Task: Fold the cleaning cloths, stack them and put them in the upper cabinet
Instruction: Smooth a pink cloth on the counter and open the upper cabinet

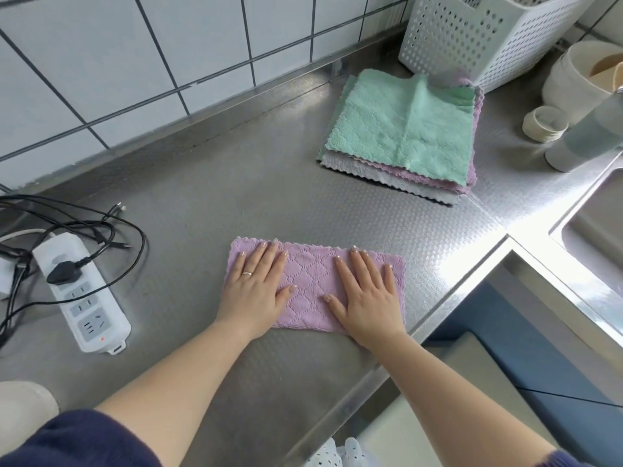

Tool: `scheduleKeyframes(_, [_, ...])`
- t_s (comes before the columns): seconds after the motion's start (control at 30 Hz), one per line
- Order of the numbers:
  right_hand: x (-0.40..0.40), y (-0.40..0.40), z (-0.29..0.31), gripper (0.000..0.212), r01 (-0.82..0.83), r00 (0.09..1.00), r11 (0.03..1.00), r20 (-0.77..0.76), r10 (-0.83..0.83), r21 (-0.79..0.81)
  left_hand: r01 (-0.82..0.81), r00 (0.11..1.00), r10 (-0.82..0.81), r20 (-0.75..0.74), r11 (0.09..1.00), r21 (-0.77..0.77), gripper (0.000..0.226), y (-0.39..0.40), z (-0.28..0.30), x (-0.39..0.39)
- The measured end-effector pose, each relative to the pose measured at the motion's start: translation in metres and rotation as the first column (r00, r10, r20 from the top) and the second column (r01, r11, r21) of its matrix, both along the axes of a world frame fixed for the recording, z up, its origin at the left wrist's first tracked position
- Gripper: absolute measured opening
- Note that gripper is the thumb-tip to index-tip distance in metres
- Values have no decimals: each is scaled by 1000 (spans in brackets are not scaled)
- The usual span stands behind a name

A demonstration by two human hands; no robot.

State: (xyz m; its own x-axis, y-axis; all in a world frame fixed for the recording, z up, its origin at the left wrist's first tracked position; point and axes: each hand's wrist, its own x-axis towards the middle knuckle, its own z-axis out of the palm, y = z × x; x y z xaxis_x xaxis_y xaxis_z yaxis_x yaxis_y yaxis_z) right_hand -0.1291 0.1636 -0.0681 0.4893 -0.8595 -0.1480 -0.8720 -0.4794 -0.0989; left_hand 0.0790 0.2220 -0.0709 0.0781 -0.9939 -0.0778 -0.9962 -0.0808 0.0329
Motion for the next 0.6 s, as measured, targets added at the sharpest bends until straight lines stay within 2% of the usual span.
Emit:
scheduleKeyframes(0.2, [-32, -15, 7, 72, 19, 999, 1000, -26, -19, 2, -29, 999, 28, -30, 998, -60, 64, 11, 1, 22])
scheduleKeyframes(0.27, [-22, -21, 13, 59, -15, 996, 1000, 91, 18, -26, 95, 991, -109, -78, 981, -167, 54, 15, 4, 16])
scheduleKeyframes(0.37, [15, -34, 21, 31, -28, 940, 999, 340, 18, 27, 313, 906, -382, -182, 895, -318, 39, 22, 9, -12])
scheduleKeyframes(0.43, [39, -43, 25, 28, -67, 910, 994, 413, 26, 85, 323, 873, -411, -264, 891, -320, 32, 27, 9, -30])
scheduleKeyframes(0.5, [53, -50, 27, 24, -100, 923, 989, 382, 52, 108, 292, 875, -376, -306, 912, -288, 24, 32, 8, -38])
scheduleKeyframes(0.6, [59, -58, 28, 22, -99, 965, 988, 252, 67, 116, 241, 889, -328, -319, 928, -282, 10, 34, 9, -41])
